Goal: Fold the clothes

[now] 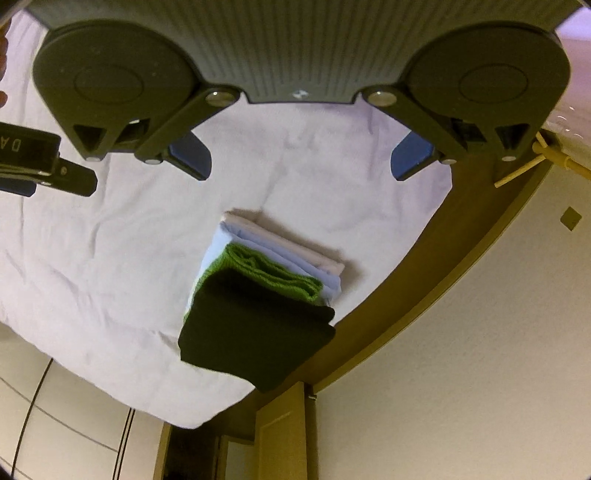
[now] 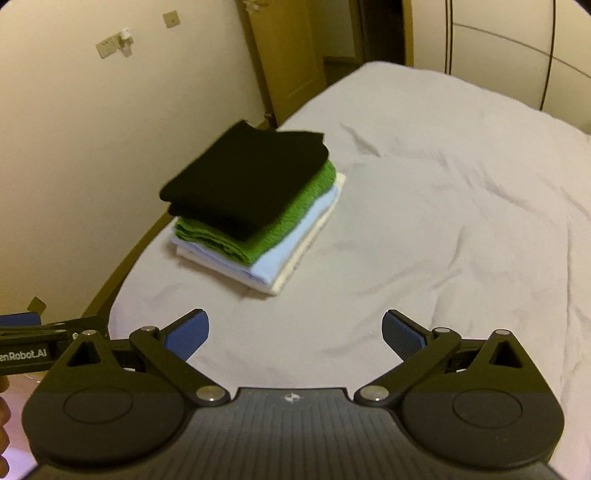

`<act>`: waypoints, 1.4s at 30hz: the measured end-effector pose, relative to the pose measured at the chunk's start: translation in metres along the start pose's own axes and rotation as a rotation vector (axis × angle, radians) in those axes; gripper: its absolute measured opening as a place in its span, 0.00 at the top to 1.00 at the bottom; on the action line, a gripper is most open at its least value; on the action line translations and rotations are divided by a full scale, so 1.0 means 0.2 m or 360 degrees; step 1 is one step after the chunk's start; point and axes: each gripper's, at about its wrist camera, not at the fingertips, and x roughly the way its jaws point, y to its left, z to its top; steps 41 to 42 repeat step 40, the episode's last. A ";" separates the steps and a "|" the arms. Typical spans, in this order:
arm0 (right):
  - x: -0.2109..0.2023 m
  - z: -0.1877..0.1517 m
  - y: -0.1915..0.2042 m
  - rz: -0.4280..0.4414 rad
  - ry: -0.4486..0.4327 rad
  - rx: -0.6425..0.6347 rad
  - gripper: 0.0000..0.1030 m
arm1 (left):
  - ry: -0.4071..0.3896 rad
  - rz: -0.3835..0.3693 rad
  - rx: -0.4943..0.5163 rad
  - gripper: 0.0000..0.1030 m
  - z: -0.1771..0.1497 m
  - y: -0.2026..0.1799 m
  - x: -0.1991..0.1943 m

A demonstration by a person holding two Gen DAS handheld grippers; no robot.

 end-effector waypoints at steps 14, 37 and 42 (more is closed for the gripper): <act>0.14 0.03 -0.04 0.0014 0.0088 -0.0024 0.00 | 0.0034 0.0011 0.0033 0.01 0.07 -0.05 0.11; 0.30 0.15 -0.11 0.0021 0.0113 -0.0047 0.00 | 0.0062 0.0038 0.0065 0.01 0.17 -0.16 0.28; 0.28 0.15 -0.13 0.0030 0.0106 -0.0044 0.00 | 0.0043 0.0053 0.0071 0.01 0.17 -0.17 0.27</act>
